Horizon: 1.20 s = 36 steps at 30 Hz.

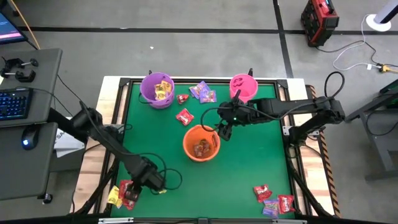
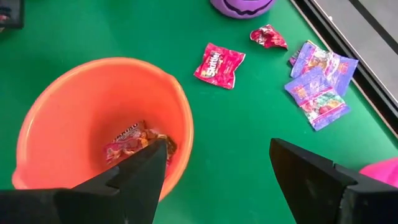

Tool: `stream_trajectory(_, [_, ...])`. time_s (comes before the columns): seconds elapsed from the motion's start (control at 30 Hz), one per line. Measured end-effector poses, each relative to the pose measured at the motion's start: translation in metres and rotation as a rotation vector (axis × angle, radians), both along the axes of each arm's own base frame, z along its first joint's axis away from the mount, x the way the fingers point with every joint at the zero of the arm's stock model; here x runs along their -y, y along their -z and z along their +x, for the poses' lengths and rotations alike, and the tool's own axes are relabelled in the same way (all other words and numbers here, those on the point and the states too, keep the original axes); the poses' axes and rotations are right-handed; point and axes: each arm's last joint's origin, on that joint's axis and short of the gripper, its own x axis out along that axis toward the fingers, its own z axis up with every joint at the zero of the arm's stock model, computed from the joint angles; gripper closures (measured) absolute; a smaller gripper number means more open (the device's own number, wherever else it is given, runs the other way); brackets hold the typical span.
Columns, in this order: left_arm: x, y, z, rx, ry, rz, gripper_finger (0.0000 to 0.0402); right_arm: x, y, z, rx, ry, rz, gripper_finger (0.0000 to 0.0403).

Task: Sort candy by brand, put in halloween buckets
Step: Put the yellow-red candy into the orange bucket

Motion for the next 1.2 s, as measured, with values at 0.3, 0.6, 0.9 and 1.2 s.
stream_trajectory(0.3, [-0.005,0.021,-0.007,-0.007,0.185,-0.011,0.0204,-0.001,0.0,0.0,0.006,0.015,0.018,0.0124])
stream_trajectory(0.6, [-0.004,0.032,-0.007,0.035,0.212,-0.083,0.0204,-0.002,0.0,0.0,0.007,0.026,0.025,0.0124])
stream_trajectory(0.9, [-0.001,0.033,-0.006,0.069,0.246,-0.104,0.0204,-0.002,0.0,0.0,0.011,0.036,0.028,0.0124])
stream_trajectory(1.2, [-0.007,0.047,-0.018,0.026,0.224,-0.077,0.0204,-0.002,0.0,0.0,0.02,0.045,0.035,0.0124])
